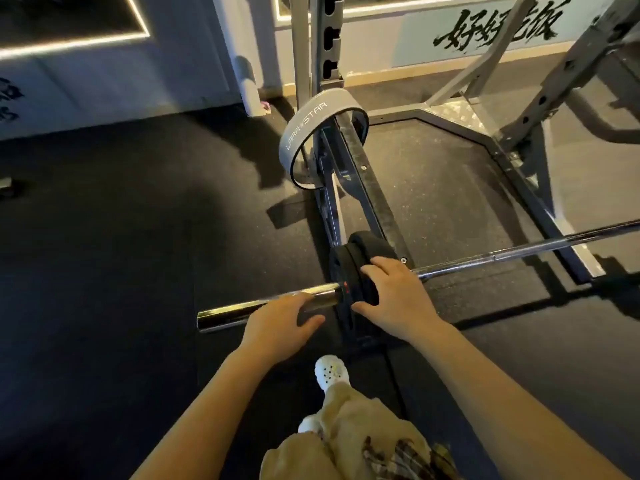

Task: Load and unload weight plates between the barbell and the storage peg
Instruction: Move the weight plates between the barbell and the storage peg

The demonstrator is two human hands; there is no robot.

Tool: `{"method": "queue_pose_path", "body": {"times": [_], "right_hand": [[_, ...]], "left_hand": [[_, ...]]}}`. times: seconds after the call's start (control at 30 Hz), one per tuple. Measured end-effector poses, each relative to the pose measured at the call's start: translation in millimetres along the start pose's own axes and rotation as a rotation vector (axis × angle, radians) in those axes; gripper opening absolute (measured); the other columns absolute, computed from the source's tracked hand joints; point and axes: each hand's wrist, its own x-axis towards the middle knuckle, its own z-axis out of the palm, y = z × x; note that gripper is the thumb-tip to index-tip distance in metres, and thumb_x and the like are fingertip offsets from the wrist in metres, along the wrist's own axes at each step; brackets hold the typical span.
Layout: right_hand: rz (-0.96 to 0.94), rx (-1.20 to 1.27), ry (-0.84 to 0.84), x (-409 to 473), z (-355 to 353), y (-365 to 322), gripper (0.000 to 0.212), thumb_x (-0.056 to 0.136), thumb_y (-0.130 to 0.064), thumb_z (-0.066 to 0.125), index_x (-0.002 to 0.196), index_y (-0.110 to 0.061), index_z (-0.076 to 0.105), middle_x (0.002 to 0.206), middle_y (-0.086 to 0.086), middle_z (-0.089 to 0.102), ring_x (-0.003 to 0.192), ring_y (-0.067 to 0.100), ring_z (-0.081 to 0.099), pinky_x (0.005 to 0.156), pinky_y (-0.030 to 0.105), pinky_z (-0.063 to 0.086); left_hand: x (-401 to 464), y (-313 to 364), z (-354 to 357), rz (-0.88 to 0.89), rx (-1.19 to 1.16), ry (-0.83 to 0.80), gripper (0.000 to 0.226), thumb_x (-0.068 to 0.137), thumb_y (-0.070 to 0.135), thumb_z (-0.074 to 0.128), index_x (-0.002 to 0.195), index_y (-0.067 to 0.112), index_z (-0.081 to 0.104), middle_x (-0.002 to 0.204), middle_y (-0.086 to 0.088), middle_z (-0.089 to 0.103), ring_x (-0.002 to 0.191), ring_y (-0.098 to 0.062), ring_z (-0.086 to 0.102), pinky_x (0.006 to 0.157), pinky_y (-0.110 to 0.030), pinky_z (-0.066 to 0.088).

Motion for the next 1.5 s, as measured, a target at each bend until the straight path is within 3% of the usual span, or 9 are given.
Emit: {"method": "queue_pose_path", "body": {"times": [0.17,0.3,0.4,0.6,0.77,1.2,1.33,1.4,1.5], "right_hand": [[-0.175,-0.414,-0.254,57.6,-15.5,38.4,0.113,0.073,-0.063,0.070,0.155,-0.024,0.001,0.160,0.003,-0.020,0.145,0.026,-0.024,0.112,0.061,-0.010],[-0.301,-0.499,-0.362,78.0,-1.7,52.5,0.126,0.068,-0.068,0.070,0.154,-0.017,-0.008,0.160,0.002,-0.020,0.144,0.029,-0.027,0.113,0.065,-0.008],[-0.313,-0.458,-0.352,77.0,8.9,56.4,0.128,0.069,-0.070,0.067,0.153,-0.014,-0.012,0.161,0.002,-0.017,0.143,0.031,-0.029,0.115,0.062,-0.006],[-0.331,-0.303,-0.239,77.9,18.0,61.2,0.117,0.071,-0.060,0.071,0.155,-0.014,0.003,0.162,0.004,-0.001,0.145,0.030,-0.022,0.114,0.058,-0.004],[-0.354,-0.254,-0.212,79.9,23.2,65.6,0.116,0.060,-0.060,0.078,0.153,-0.021,0.022,0.159,0.004,0.020,0.147,0.032,-0.006,0.112,0.060,0.002],[-0.230,-0.214,-0.275,82.9,18.8,56.3,0.114,0.068,-0.051,0.076,0.154,-0.029,0.005,0.161,-0.005,0.002,0.145,0.025,-0.023,0.115,0.057,-0.005],[-0.156,-0.231,-0.317,82.4,15.9,50.1,0.117,0.067,-0.050,0.079,0.153,-0.033,0.002,0.161,-0.008,-0.003,0.145,0.023,-0.025,0.117,0.060,0.002],[-0.121,-0.230,-0.331,81.7,16.3,46.9,0.119,0.066,-0.048,0.081,0.153,-0.036,0.000,0.161,-0.010,-0.005,0.144,0.022,-0.027,0.117,0.060,0.004],[-0.059,-0.252,-0.353,78.8,16.1,40.2,0.120,0.066,-0.046,0.081,0.152,-0.040,-0.003,0.161,-0.011,-0.007,0.143,0.021,-0.028,0.117,0.059,0.007]], "left_hand": [[59.8,23.5,19.8,-0.048,0.064,-0.107,0.102,0.076,0.069,0.062,0.153,0.034,0.005,0.154,0.002,0.027,0.137,-0.022,0.034,0.106,-0.044,0.041],[104.2,32.3,30.1,0.023,0.161,-0.148,0.121,0.067,0.071,0.068,0.152,0.033,-0.009,0.162,0.004,-0.008,0.149,-0.022,-0.002,0.119,-0.051,0.016],[123.5,31.0,30.4,0.005,0.180,-0.212,0.127,0.065,0.072,0.070,0.153,0.029,-0.010,0.161,0.007,-0.015,0.149,-0.019,-0.009,0.120,-0.052,0.011],[141.0,29.2,26.1,-0.036,0.079,-0.329,0.129,0.062,0.062,0.079,0.154,0.025,-0.003,0.162,0.007,-0.005,0.149,-0.016,-0.001,0.120,-0.045,0.015],[148.6,28.8,21.2,-0.068,0.074,-0.390,0.130,0.060,0.062,0.080,0.154,0.027,-0.002,0.162,0.007,-0.003,0.149,-0.018,-0.001,0.118,-0.052,0.018],[187.9,15.3,5.8,-0.209,-0.244,-0.613,0.119,0.055,0.042,0.089,0.149,0.029,0.019,0.150,0.003,0.030,0.134,-0.024,0.035,0.111,-0.050,0.034],[203.1,9.9,1.6,-0.215,-0.348,-0.711,0.099,0.065,0.029,0.087,0.144,0.021,0.028,0.125,0.007,0.040,0.115,-0.017,0.043,0.098,-0.033,0.040],[204.9,6.8,1.1,-0.181,-0.294,-0.718,0.102,0.056,0.044,0.089,0.139,0.024,0.033,0.120,0.008,0.042,0.111,-0.016,0.044,0.100,-0.036,0.040],[200.8,-0.7,3.8,-0.105,-0.079,-0.667,0.121,0.038,0.075,0.078,0.140,0.028,0.032,0.139,0.002,0.040,0.124,-0.024,0.044,0.108,-0.053,0.034]]}}
